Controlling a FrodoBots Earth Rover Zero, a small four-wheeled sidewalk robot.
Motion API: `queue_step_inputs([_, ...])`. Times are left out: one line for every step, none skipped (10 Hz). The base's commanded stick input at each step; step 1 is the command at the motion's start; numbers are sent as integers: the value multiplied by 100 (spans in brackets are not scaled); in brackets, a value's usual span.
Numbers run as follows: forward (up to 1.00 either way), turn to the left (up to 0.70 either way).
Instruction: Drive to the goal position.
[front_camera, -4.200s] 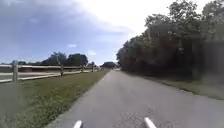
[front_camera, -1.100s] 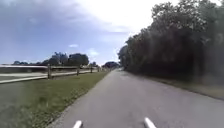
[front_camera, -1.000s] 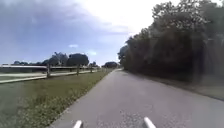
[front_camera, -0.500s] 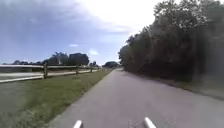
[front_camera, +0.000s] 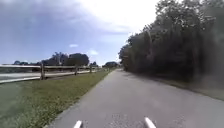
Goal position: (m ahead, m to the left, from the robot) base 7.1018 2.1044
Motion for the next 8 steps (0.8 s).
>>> queue_step_inputs([50, 0])
queue_step_inputs([50, 0])
queue_step_inputs([50, 0])
queue_step_inputs([50, 0])
queue_step_inputs([50, 0])
queue_step_inputs([50, 0])
queue_step_inputs([50, 0])
queue_step_inputs([50, 0])
